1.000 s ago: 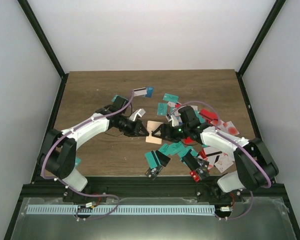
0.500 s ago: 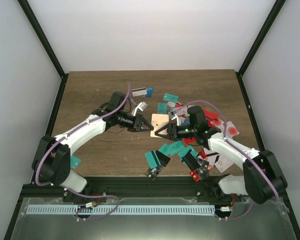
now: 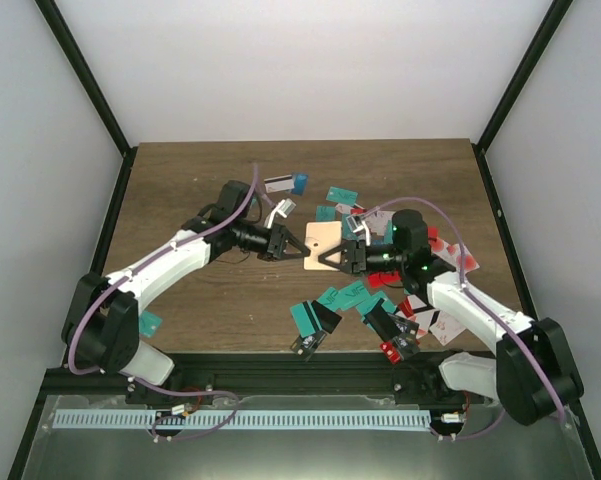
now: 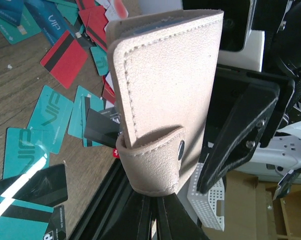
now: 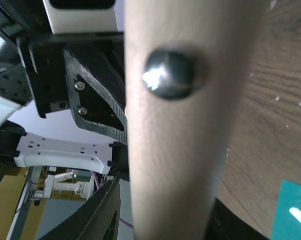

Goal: Put the credit cards into the card holder

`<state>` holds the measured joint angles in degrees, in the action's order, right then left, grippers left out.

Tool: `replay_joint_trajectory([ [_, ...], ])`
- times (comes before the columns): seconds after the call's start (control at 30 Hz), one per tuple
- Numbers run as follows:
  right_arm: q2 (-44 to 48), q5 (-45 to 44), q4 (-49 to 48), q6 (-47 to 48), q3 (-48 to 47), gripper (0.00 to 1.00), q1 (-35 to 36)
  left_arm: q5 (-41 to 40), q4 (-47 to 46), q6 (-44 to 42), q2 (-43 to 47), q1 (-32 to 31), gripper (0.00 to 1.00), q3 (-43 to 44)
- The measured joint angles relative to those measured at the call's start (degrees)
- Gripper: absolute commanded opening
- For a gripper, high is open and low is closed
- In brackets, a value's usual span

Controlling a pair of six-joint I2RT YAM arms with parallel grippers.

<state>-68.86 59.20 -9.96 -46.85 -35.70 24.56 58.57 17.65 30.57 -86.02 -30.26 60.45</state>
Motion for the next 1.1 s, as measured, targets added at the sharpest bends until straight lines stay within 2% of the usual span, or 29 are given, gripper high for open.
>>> replay_joint_trajectory([
  [0.23, 3.4, 1.7, -0.4, -0.6, 0.0, 0.36, -4.3, 0.1, -2.2, 1.8, 1.7, -0.1, 0.04, 0.0],
  [0.47, 3.1, 3.1, -2.9, -2.4, 1.0, 0.27, -4.5, 0.3, -2.6, 2.5, 1.7, -0.2, 0.04, 0.0],
  [0.53, 3.0, 3.4, -3.3, -2.9, 1.1, 0.19, -4.5, 0.5, -2.6, 2.6, 1.7, -0.4, 0.05, 0.0],
  [0.6, 2.8, 3.8, -3.8, -3.5, 1.1, 0.14, -4.5, 0.4, -2.9, 2.8, 1.7, -0.5, 0.16, 0.0],
  [0.67, 2.5, 3.8, -4.2, -4.2, 1.1, 0.10, -4.5, 0.1, -3.0, 3.0, 1.7, -0.5, 0.39, 0.0],
  [0.77, 2.1, 3.8, -3.3, -4.2, 0.9, 0.03, -4.5, -2.9, -0.2, 0.8, 1.7, -0.9, 0.79, 1.4],
  [0.8, 2.1, 3.8, -2.5, -3.8, 0.8, 0.01, -4.5, -4.6, 1.4, -0.6, 1.7, -1.0, 0.86, 2.4],
  [0.87, 1.7, 3.5, 1.2, -2.5, -0.5, 0.01, -4.5, -10.1, 6.2, -3.3, 1.6, -1.2, 0.91, 6.2],
  [1.0, 0.5, 2.4, 7.8, 0.9, -4.0, 0.01, -4.5, -22.1, 14.2, -9.5, 1.7, -3.3, 0.92, 14.7],
  [1.1, 0.4, 2.1, 10.9, 2.6, -4.8, 0.01, -4.5, -30.0, 17.9, -12.6, 1.8, -6.6, 0.92, 17.9],
])
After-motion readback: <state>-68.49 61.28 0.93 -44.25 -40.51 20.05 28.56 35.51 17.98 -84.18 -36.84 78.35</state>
